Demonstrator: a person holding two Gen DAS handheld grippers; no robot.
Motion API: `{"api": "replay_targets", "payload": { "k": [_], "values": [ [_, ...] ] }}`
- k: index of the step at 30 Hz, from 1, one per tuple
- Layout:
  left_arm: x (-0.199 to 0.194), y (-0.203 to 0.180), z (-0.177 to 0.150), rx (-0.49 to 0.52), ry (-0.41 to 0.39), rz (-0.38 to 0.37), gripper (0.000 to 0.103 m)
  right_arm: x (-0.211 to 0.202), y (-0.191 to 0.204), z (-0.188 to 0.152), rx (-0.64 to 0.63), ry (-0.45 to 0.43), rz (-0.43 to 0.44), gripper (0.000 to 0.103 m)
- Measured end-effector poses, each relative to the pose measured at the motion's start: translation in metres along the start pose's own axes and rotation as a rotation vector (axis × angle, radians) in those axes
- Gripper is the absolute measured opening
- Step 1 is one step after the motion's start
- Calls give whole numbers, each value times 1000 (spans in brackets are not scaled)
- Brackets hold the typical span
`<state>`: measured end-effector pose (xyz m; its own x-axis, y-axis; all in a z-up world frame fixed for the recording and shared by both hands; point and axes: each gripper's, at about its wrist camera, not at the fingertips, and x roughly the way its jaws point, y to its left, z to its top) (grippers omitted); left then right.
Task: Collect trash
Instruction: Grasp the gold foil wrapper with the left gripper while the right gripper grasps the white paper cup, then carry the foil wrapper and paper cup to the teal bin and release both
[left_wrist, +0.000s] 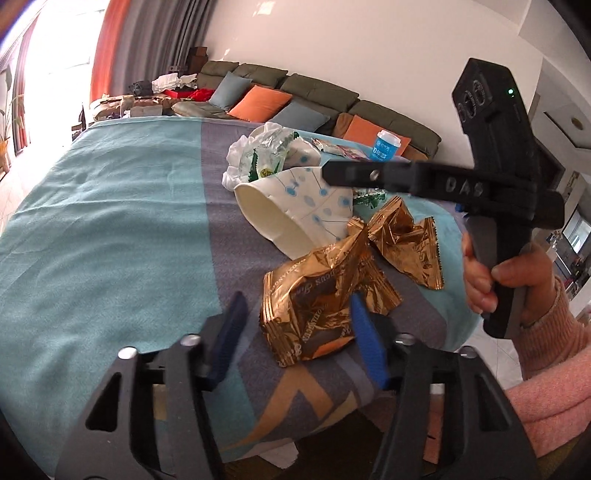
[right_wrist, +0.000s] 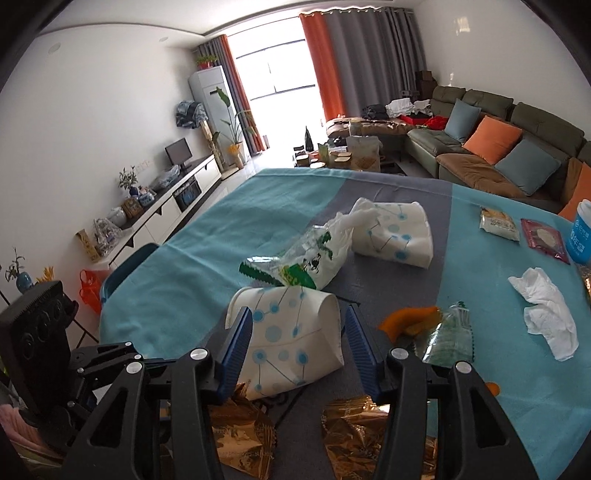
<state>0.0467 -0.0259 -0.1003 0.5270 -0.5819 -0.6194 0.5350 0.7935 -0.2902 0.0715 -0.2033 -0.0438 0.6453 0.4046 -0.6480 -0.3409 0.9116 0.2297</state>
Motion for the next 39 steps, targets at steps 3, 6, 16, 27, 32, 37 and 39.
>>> {"api": "replay_targets", "payload": {
  "k": [3,6,16,27,32,37,39],
  "values": [
    [2,2,0,-2,9,10,31,8,0,-6,-20,24,-2,43],
    [1,2,0,-3,2,12,25,10,-6,-11,-19,38,0,32],
    [-27,1,-3,19,-52,20,21,0,-16,-18,17,3,25,16],
    [-78,25,-5,-10,-150,80,21,-23,-6,-6,20,-73,87,16],
    [-98,38,-4,-38,-185,136,21,-30,4,2,9,-102,116,16],
    [-121,54,-4,-85,-225,199,21,-30,18,15,-10,-128,158,16],
    [-131,60,-4,-104,-243,227,21,-26,26,19,-19,-132,174,16]
  ]
}}
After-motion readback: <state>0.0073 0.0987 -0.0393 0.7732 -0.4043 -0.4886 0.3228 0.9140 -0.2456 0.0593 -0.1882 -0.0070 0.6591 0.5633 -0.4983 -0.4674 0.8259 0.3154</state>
